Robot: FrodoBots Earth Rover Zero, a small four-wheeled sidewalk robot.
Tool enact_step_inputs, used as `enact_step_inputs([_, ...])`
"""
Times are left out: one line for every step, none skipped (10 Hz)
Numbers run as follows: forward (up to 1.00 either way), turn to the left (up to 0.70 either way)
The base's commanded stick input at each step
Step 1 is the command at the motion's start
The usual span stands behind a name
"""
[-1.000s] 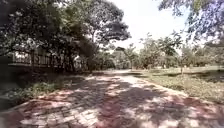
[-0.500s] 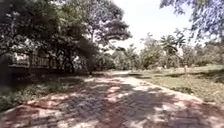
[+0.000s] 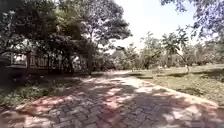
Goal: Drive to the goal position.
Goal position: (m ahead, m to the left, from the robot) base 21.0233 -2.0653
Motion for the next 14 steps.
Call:
enact_step_inputs([0.7,0.0])
enact_step_inputs([0.7,0.0])
enact_step_inputs([0.7,0.0])
enact_step_inputs([0.7,0.0])
enact_step_inputs([0.7,0.0])
enact_step_inputs([0.7,0.0])
enact_step_inputs([0.7,0.0])
enact_step_inputs([0.7,0.0])
enact_step_inputs([0.7,0.0])
enact_step_inputs([0.7,0.0])
enact_step_inputs([0.7,0.0])
enact_step_inputs([0.7,0.0])
enact_step_inputs([0.7,0.0])
enact_step_inputs([0.7,0.0])
